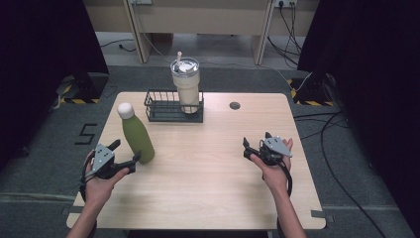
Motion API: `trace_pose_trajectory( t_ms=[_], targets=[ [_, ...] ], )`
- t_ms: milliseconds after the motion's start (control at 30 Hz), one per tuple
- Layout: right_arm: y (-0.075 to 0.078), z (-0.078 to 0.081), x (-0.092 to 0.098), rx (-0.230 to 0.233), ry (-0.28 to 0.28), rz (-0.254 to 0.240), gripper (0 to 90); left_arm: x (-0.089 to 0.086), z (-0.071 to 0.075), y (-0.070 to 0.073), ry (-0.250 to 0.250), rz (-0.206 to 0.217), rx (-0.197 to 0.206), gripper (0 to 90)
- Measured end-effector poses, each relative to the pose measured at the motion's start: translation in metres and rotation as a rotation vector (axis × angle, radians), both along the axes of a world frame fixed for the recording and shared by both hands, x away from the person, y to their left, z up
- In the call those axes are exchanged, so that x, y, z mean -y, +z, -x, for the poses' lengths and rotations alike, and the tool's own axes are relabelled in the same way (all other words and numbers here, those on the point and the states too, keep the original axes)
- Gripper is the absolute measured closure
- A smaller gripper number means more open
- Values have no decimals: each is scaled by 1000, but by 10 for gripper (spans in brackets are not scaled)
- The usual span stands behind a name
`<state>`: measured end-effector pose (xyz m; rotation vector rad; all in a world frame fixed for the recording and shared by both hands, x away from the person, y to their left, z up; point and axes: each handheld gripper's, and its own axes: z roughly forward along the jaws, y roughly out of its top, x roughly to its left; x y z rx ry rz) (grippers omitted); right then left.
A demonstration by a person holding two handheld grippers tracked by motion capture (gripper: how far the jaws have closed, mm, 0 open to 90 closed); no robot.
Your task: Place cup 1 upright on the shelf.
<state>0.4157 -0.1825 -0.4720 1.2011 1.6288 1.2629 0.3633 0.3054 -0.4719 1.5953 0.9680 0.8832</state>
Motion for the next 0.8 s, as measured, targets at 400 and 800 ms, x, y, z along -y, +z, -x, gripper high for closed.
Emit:
trace_pose_trajectory(
  t_ms=[400, 800],
  targets=[
    [-4, 7, 10, -13, -19, -9, 151, 1, -14, 6, -33, 56, 44, 103],
    [-7, 7, 11, -26, -16, -2, 151, 3, -35, 16, -60, 81, 60, 46]
  ],
)
